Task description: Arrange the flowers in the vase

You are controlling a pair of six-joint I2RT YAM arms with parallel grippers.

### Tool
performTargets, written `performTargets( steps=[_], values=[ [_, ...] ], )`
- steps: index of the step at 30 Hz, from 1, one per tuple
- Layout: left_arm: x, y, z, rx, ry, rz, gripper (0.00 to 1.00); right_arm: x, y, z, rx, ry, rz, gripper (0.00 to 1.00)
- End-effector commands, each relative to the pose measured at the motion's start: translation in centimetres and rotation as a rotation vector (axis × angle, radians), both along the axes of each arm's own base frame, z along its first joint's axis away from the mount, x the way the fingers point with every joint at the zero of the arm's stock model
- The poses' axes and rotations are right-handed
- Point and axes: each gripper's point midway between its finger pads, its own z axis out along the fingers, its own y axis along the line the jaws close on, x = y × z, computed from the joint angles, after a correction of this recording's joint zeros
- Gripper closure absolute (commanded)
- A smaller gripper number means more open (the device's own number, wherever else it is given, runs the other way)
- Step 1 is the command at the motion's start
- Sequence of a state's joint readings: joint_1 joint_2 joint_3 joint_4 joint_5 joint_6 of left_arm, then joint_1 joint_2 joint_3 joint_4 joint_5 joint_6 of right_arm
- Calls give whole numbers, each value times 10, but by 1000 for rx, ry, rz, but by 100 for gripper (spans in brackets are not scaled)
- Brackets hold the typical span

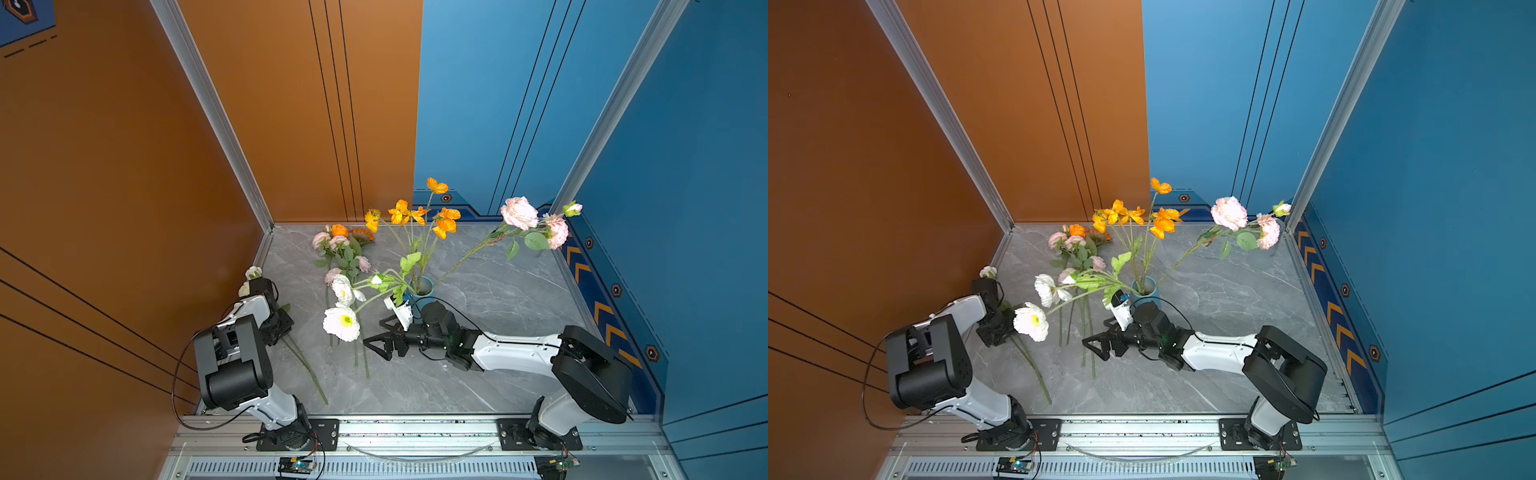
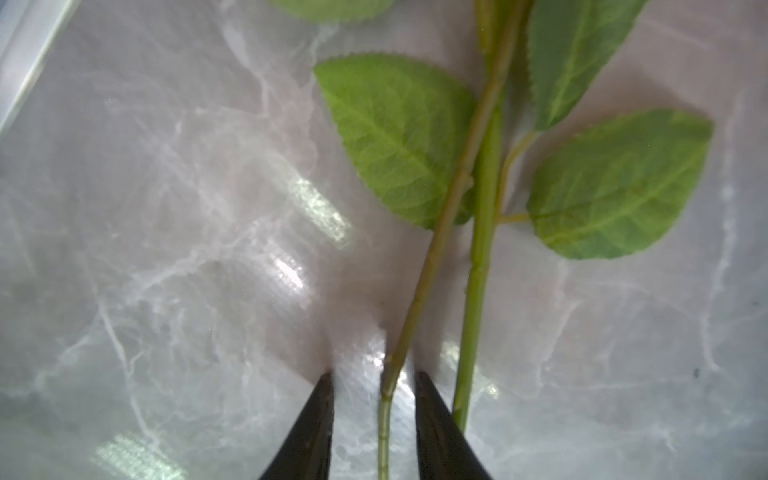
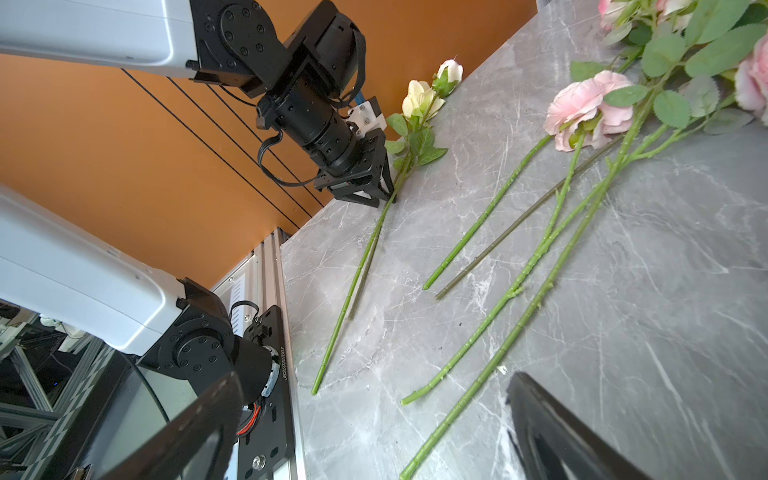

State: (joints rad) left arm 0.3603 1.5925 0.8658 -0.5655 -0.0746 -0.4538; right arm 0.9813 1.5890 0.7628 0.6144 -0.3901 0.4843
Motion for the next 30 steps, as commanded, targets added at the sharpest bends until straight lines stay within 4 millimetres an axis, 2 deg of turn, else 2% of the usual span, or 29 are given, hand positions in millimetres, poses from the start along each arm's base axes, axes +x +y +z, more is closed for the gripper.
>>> performTargets(
  steps=[1,9,13,16,19,24,27,30],
  values=[
    [23,-4,-2,-12,-54,-17,66,0,1,2,23,13,10,0],
    [39,2,-16,9,0,-50,70,0,1,5,32,21,10,0],
    [44,-3,-20,-7,5,-86,86,-1,1,7,35,24,7,0],
    [50,-10,-11,10,-13,-151,95,-3,2,10,38,20,7,0],
    [58,-23,10,70,-20,-270,98,-6,3,14,39,14,10,0],
    [77,-51,75,261,24,-527,100,-16,3,18,22,-6,16,0],
    [80,-70,113,342,79,-679,100,-23,4,22,9,-31,19,0],
    [67,-88,136,374,158,-780,100,-29,7,26,-4,-51,27,0]
  ],
)
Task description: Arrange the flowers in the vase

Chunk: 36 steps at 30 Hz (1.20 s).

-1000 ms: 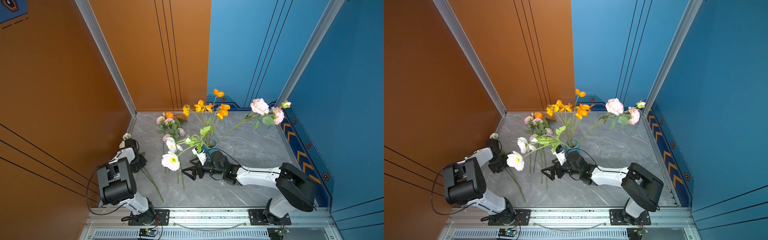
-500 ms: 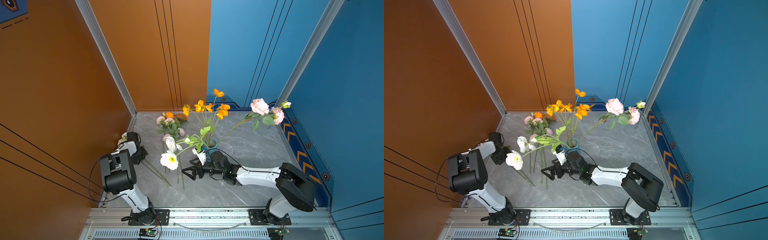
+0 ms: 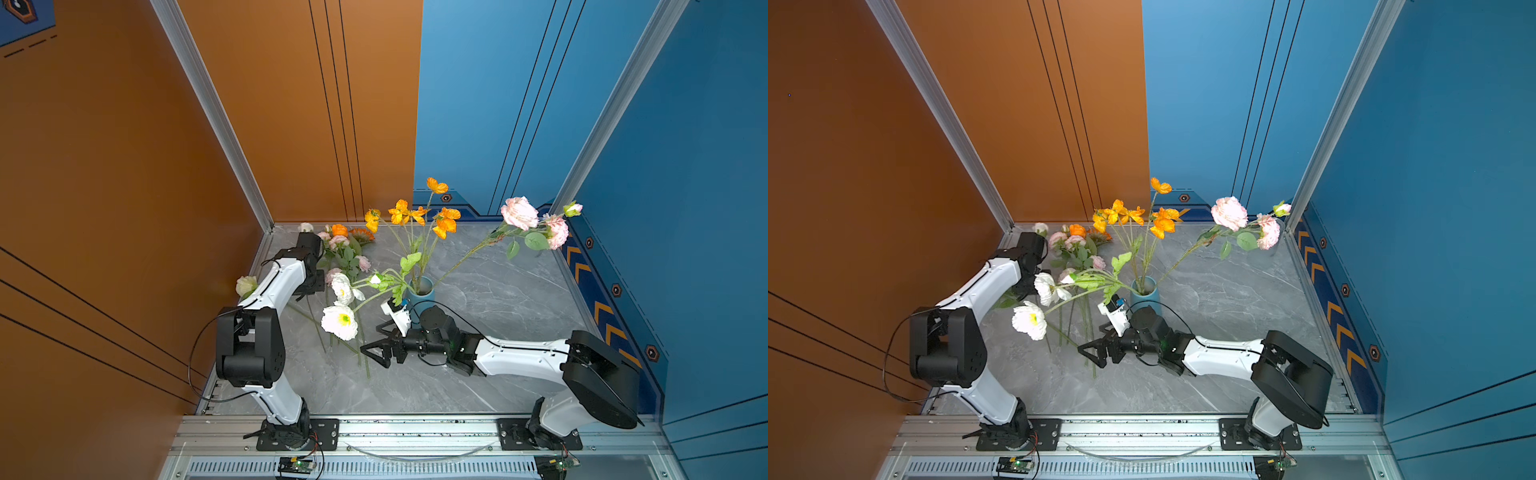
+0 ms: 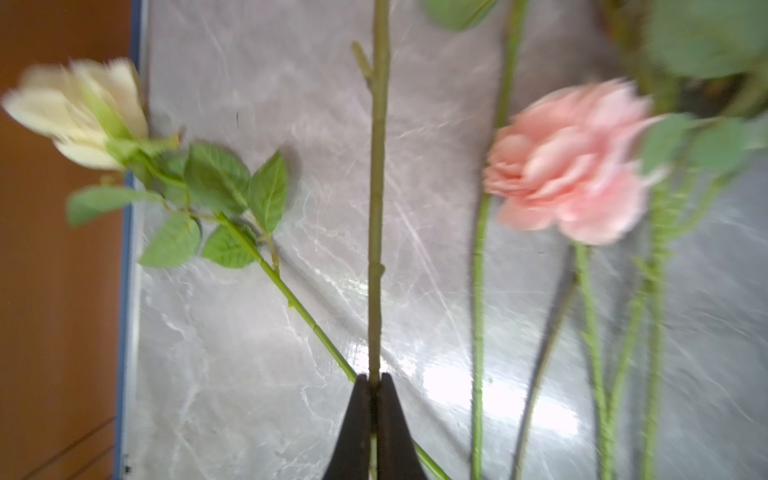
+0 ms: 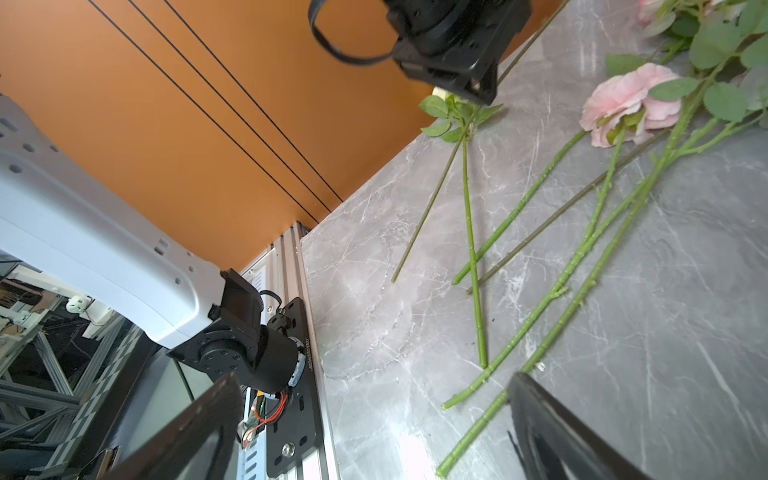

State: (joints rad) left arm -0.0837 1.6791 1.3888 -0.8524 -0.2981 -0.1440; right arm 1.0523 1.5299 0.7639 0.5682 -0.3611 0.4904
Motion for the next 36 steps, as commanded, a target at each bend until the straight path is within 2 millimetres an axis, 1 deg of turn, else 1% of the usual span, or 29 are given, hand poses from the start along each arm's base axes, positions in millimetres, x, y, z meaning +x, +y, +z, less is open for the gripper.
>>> performTargets(
  steps=[1,7,9,11,14,15,19,22,24,25,27,29,31,33,36],
  values=[
    [-50,7,22,136,192,-75,100,-4,1,12,-15,-50,-11,0],
    [-75,-8,44,11,87,-31,100,-23,4,28,-42,-106,-5,0],
    [-78,-13,57,-30,10,-27,100,-28,2,30,-44,-111,-7,0],
    [-81,-14,77,-64,-95,-10,100,-29,-4,30,-42,-101,-25,0],
    [-88,-8,117,-84,-273,29,100,-25,-23,31,-52,-106,-98,0],
    [-90,-7,132,-91,-342,34,100,-22,-32,32,-70,-113,-129,0],
    [-100,0,199,-97,-641,56,100,-23,-58,41,-120,-152,-204,0],
    [-107,-3,254,-119,-862,18,100,-23,-80,44,-135,-162,-261,0],
    [-115,-12,286,-146,-970,-53,100,-22,-96,49,-146,-170,-301,0],
    [-123,-18,303,-167,-1013,-97,100,-21,-106,52,-154,-178,-328,0],
    [-140,-38,329,-221,-1072,-243,100,-19,-124,59,-164,-190,-378,0],
    [-165,-62,348,-294,-1127,-402,100,-17,-143,66,-172,-201,-426,0],
    [-195,-79,362,-350,-1178,-539,100,-13,-162,70,-175,-205,-484,0],
    [-223,-98,369,-409,-1210,-678,100,-8,-177,73,-176,-196,-528,0],
    [-258,-115,374,-483,-1239,-818,100,-2,-192,81,-175,-176,-564,0]
  ],
)
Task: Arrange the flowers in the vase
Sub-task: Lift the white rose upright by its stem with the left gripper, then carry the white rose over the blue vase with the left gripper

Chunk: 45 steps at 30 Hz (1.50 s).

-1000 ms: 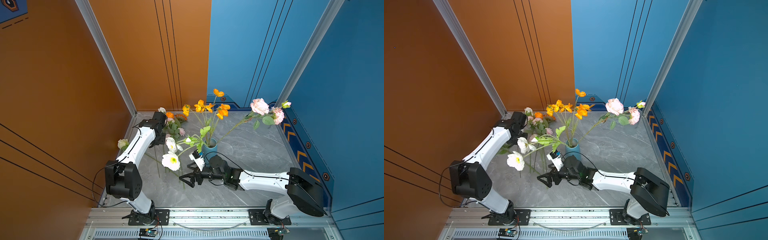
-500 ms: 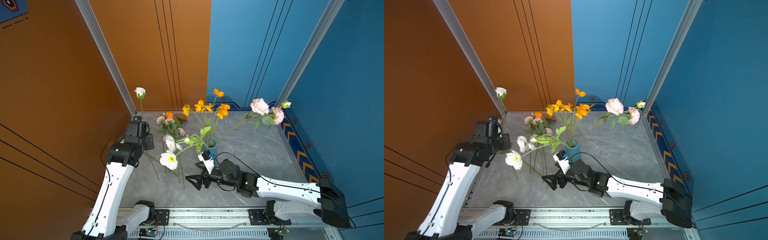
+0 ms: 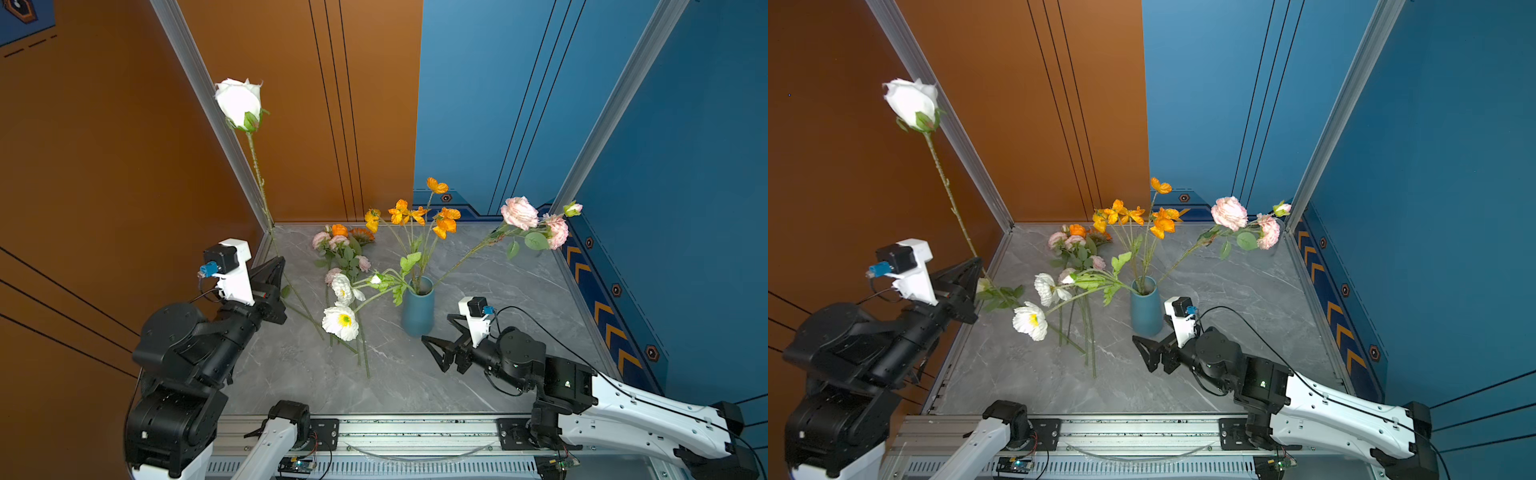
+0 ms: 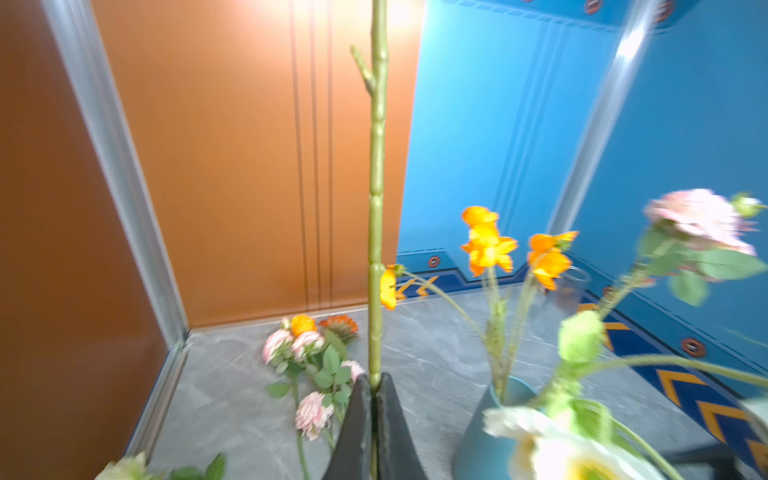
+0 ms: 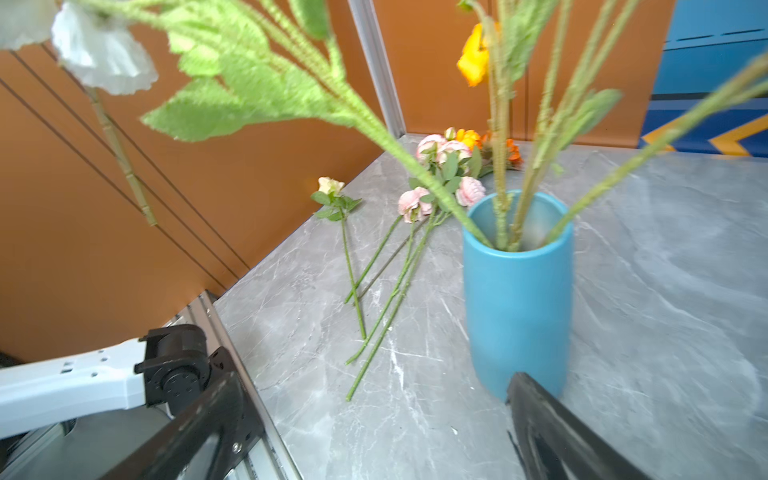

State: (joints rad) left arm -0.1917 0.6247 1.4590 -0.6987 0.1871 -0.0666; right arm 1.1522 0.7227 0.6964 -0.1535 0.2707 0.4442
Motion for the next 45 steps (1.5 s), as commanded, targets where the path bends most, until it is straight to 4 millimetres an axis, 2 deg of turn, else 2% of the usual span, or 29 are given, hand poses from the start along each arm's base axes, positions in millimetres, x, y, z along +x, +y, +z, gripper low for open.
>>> performTargets(
  steps=[1,6,9,13,15,19,24,30,34,37,39,45],
  values=[
    [-45,-36,12,40,-95,-275,100,9,-25,-11,-86,41,-86,0],
    [-88,-49,12,24,-89,-440,100,9,-33,15,-83,28,-110,0],
    [-111,-62,18,-28,-62,-594,100,9,-35,20,-72,25,-117,0],
    [-125,-75,37,-110,-45,-746,100,7,-32,21,-66,21,-116,0],
    [-125,-79,49,-154,-64,-788,100,6,-30,20,-73,12,-116,0],
    [-105,-86,69,-217,-105,-799,100,6,-32,14,-89,11,-132,0],
    [-64,-88,88,-262,-163,-736,100,8,-43,3,-103,28,-164,0],
    [-38,-103,112,-268,-204,-749,100,11,-63,-3,-72,37,-206,0],
    [-18,-141,109,-223,-215,-785,100,15,-73,-3,-61,42,-228,0],
    [-4,-182,90,-61,-228,-729,100,19,-75,-3,-56,51,-234,0],
    [5,-206,82,72,-267,-641,100,21,-75,-3,-58,56,-234,0],
    [26,-251,73,381,-405,-281,100,28,-75,-6,-88,49,-242,0]
  ],
)
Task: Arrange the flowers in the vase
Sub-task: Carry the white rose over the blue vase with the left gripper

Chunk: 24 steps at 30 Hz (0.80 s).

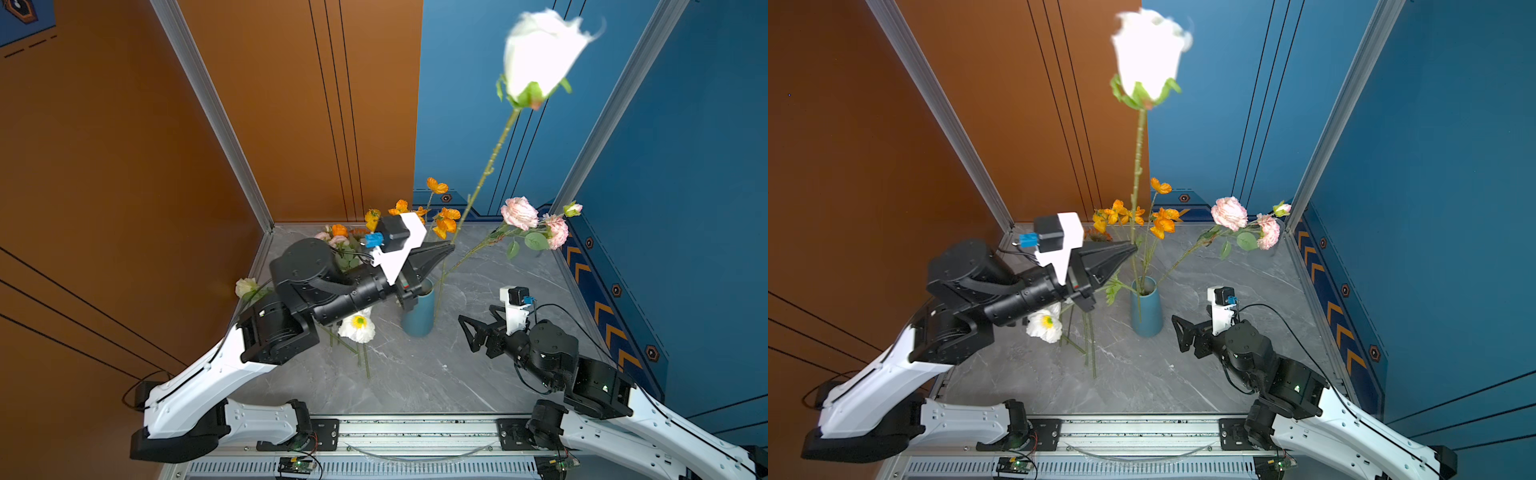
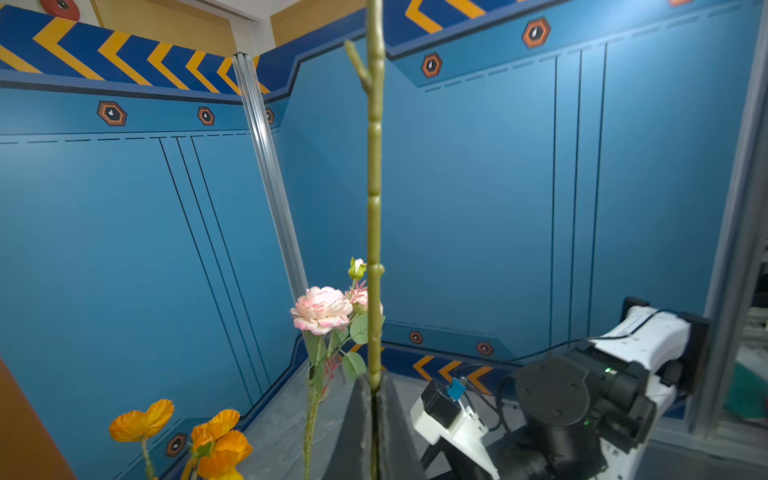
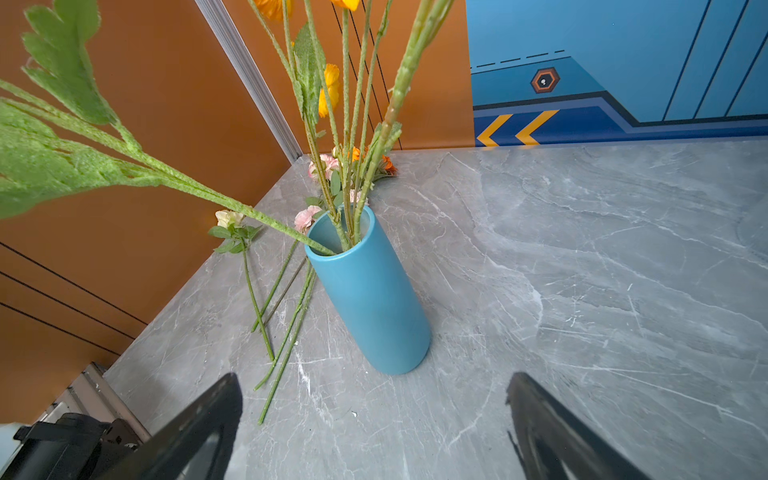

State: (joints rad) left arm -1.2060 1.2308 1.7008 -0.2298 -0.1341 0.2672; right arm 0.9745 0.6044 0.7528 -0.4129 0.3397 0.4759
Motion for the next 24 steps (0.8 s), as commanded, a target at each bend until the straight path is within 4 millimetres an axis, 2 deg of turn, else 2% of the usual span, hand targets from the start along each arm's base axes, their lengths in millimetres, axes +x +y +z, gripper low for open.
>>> performTargets(
  steps=[1,3,6,12,15,17,21,24],
  values=[
    [34,11,9,143,-246,421,100,2,0,-6,-28,9,9,0],
    [42,1,4,196,-286,546,100,6,2,-6,-26,13,14,0],
    [49,-3,-1,194,-289,615,100,12,6,-7,-17,19,28,0],
    [69,3,-37,148,-122,454,100,24,17,-8,6,29,62,0],
    [79,19,-42,138,-96,464,100,27,23,-8,12,33,77,0],
    [72,30,-33,132,-137,446,100,28,25,-6,16,30,83,0],
    [53,56,4,111,-187,363,100,29,25,-8,18,31,79,0],
    [39,67,25,118,-191,291,100,29,25,-12,18,41,79,0]
  ],
)
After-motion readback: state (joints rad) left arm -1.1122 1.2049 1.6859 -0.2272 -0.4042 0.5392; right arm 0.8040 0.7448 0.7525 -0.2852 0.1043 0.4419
